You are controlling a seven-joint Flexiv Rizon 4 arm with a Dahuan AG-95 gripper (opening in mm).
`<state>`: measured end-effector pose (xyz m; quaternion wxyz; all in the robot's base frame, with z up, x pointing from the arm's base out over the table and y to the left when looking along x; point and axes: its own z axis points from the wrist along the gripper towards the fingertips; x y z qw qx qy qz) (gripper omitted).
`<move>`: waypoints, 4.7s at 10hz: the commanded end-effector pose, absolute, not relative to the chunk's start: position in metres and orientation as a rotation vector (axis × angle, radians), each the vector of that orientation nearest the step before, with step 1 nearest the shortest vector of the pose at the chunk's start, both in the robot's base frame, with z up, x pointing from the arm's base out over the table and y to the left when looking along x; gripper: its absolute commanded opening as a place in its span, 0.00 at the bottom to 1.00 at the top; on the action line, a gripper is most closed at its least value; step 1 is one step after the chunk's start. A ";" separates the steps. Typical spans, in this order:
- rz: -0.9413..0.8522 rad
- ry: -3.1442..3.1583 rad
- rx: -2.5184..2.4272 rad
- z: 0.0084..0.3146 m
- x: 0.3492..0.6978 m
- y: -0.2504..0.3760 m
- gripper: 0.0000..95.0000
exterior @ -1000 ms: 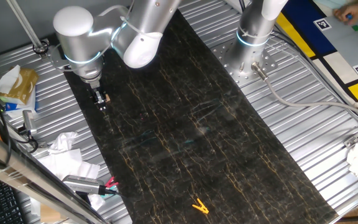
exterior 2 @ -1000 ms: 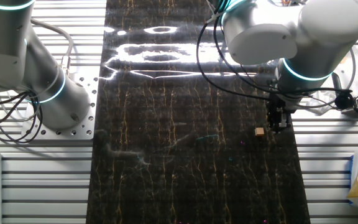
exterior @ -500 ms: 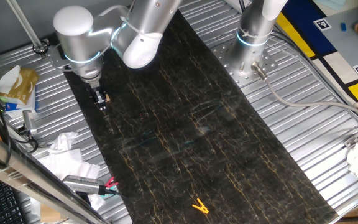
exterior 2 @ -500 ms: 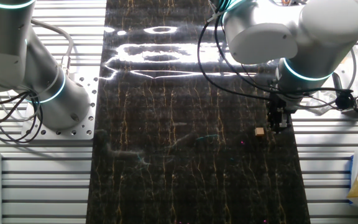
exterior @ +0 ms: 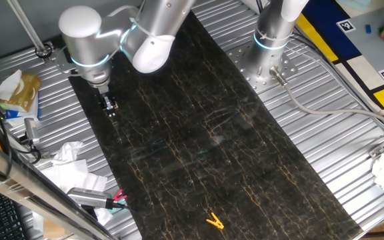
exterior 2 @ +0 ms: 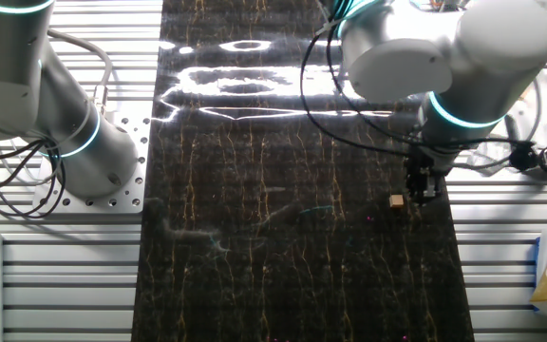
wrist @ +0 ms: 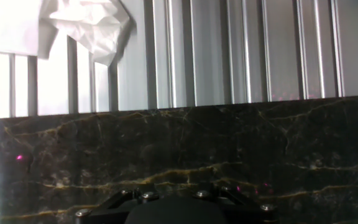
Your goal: Hold a small block with the gripper and sweep it from left to right on the table
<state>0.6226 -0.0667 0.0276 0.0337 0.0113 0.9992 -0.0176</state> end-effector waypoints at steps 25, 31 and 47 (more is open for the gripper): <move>-0.084 3.051 -0.056 0.022 0.603 -0.074 0.40; -0.082 3.050 -0.050 0.024 0.603 -0.073 0.40; -0.086 3.083 -0.036 0.013 0.602 -0.071 0.20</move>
